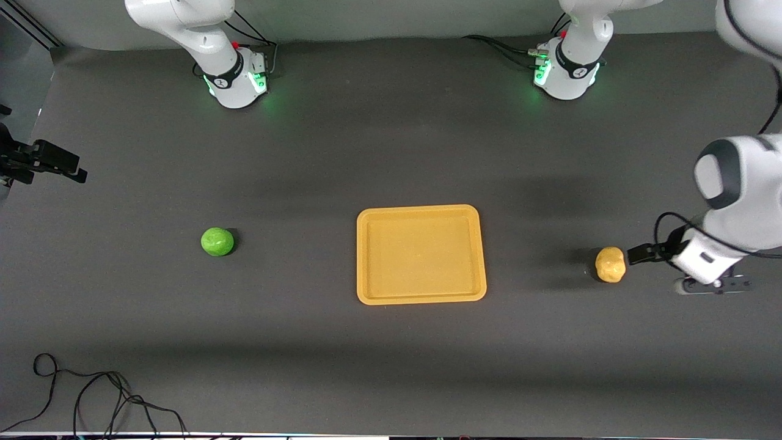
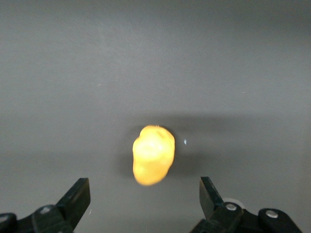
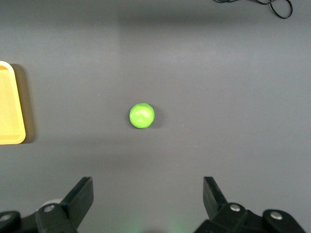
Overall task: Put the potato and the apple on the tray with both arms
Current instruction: 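Lower the left gripper onto the yellow potato and close it, then move the potato with the left gripper while the right gripper nears the apple, then open the left gripper on the tray while the right gripper grasps the apple, then carry the apple with the right gripper while the left gripper withdraws, then lower the apple onto the tray and open the right gripper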
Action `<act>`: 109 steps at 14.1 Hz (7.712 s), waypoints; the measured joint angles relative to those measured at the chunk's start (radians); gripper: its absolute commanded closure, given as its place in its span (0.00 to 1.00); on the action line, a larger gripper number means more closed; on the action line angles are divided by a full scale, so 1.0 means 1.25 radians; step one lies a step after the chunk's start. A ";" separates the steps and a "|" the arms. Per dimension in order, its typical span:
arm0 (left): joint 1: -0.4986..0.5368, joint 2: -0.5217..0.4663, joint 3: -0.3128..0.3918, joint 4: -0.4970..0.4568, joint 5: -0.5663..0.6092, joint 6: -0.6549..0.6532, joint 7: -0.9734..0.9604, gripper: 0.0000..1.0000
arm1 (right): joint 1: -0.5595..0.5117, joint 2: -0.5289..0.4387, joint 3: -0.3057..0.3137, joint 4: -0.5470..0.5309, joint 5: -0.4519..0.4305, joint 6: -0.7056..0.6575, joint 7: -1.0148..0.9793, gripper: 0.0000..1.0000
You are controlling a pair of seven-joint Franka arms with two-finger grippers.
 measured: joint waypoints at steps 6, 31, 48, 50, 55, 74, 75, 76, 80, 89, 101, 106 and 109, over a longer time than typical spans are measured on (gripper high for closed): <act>-0.005 0.164 0.000 -0.030 0.032 0.161 0.000 0.12 | -0.002 0.011 -0.010 -0.001 0.024 0.000 0.000 0.00; -0.461 0.012 -0.020 0.043 0.034 -0.047 -0.684 0.91 | 0.042 0.056 -0.004 -0.316 0.029 0.355 -0.002 0.01; -0.497 0.202 -0.017 0.078 0.104 0.104 -0.776 0.00 | 0.072 0.062 -0.006 -0.486 0.023 0.550 -0.004 0.01; -0.497 0.210 -0.017 0.089 0.109 0.104 -0.776 0.00 | 0.073 0.070 -0.006 -0.486 0.022 0.552 -0.004 0.01; -0.497 0.213 -0.013 0.108 0.109 0.101 -0.776 0.00 | 0.073 0.089 -0.007 -0.539 0.018 0.651 -0.017 0.01; -0.104 -0.198 0.009 0.267 0.015 -0.466 -0.096 0.00 | 0.072 0.246 -0.009 -0.668 0.016 0.957 -0.031 0.62; -0.099 -0.220 0.011 0.261 0.014 -0.478 -0.082 0.00 | 0.072 0.246 -0.009 -0.667 0.016 0.958 -0.031 0.62; -0.093 -0.238 0.014 0.258 0.011 -0.492 -0.070 0.00 | 0.073 0.246 -0.009 -0.663 0.016 0.958 -0.029 0.62; -0.059 -0.277 0.023 0.246 -0.016 -0.511 -0.032 0.00 | 0.120 0.201 -0.005 -0.598 0.017 0.893 0.021 0.62; -0.055 -0.272 0.021 0.210 -0.021 -0.479 -0.011 0.00 | 0.418 0.407 0.003 -0.030 0.174 0.502 0.333 0.61; -0.057 -0.273 0.013 0.212 -0.020 -0.414 -0.008 0.00 | 0.597 0.737 0.003 0.302 0.177 0.502 0.579 0.60; -0.054 -0.265 0.018 0.211 -0.020 -0.404 -0.008 0.00 | 0.599 0.770 0.000 0.304 0.177 0.521 0.579 0.60; -0.054 -0.261 0.019 0.211 -0.019 -0.402 -0.008 0.00 | 0.605 0.778 0.000 0.304 0.177 0.541 0.579 0.60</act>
